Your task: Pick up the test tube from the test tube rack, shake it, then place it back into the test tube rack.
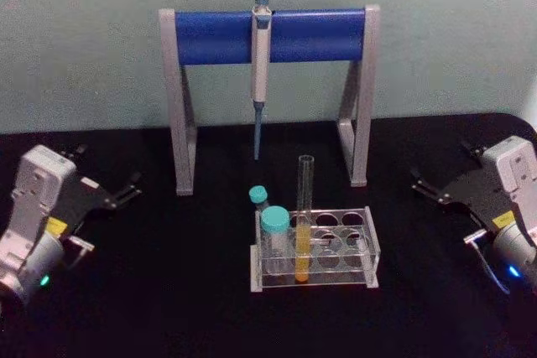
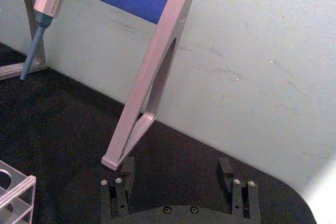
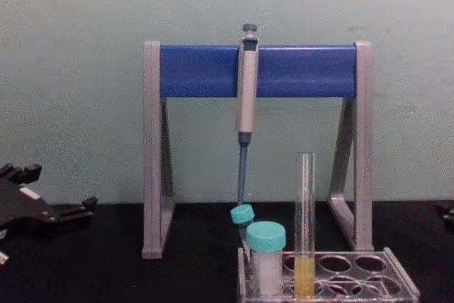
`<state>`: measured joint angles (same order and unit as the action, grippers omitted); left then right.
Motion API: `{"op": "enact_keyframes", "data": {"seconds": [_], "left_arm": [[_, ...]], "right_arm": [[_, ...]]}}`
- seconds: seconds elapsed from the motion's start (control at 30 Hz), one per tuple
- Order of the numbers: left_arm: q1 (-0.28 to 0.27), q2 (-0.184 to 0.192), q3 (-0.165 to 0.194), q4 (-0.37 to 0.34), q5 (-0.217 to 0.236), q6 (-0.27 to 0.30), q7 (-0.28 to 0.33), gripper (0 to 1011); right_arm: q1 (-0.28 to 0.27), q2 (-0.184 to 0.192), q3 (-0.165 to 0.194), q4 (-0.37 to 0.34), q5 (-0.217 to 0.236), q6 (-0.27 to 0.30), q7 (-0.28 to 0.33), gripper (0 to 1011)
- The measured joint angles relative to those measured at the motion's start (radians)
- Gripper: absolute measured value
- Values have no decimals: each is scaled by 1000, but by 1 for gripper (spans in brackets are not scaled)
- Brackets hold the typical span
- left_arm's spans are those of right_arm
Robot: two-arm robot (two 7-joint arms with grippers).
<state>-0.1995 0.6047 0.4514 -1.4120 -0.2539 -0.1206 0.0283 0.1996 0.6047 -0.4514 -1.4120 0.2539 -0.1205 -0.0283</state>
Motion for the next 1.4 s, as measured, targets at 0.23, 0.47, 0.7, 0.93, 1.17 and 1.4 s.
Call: {"op": "enact_keyframes", "data": {"seconds": [0.23, 0.47, 0.7, 0.93, 1.17, 1.4], "left_arm": [[0, 0, 0, 0, 0, 0, 0, 1001], [0, 0, 0, 0, 0, 0, 0, 1001], [0, 0, 0, 0, 0, 0, 0, 1001], [0, 0, 0, 0, 0, 0, 0, 1001], [0, 0, 0, 0, 0, 0, 0, 1001], [0, 0, 0, 0, 0, 0, 0, 1001]], "right_arm": [[0, 0, 0, 0, 0, 0, 0, 1000], [0, 0, 0, 0, 0, 0, 0, 1000], [0, 0, 0, 0, 0, 0, 0, 1000], [0, 0, 0, 0, 0, 0, 0, 1000], [0, 0, 1, 0, 0, 0, 0, 1000], [-26, -3, 22, -27, -5, 8, 10, 1000]]}}
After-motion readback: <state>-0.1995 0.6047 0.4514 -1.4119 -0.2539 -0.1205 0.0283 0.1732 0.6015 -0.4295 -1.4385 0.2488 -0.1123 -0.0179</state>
